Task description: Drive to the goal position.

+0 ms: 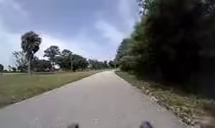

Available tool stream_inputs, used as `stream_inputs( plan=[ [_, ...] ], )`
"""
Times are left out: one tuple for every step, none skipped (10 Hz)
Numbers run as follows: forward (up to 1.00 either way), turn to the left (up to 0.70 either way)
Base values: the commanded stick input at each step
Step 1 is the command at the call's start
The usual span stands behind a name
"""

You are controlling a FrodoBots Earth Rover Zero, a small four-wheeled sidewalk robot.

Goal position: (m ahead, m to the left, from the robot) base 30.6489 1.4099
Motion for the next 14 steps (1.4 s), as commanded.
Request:
stream_inputs(
  plan=[
    [0.7, 0.12],
    [0.7, 0.07],
    [0.7, 0.0],
    [0.7, 0.0],
    [0.7, 0.0],
    [0.7, 0.0],
    [0.7, 0.0],
    [0.7, 0.0],
    [0.7, 0.0],
    [0.7, 0.0],
    [0.7, 0.0],
    [0.7, 0.0],
    [0.7, 0.0],
    [0.7, 0.0]
  ],
)
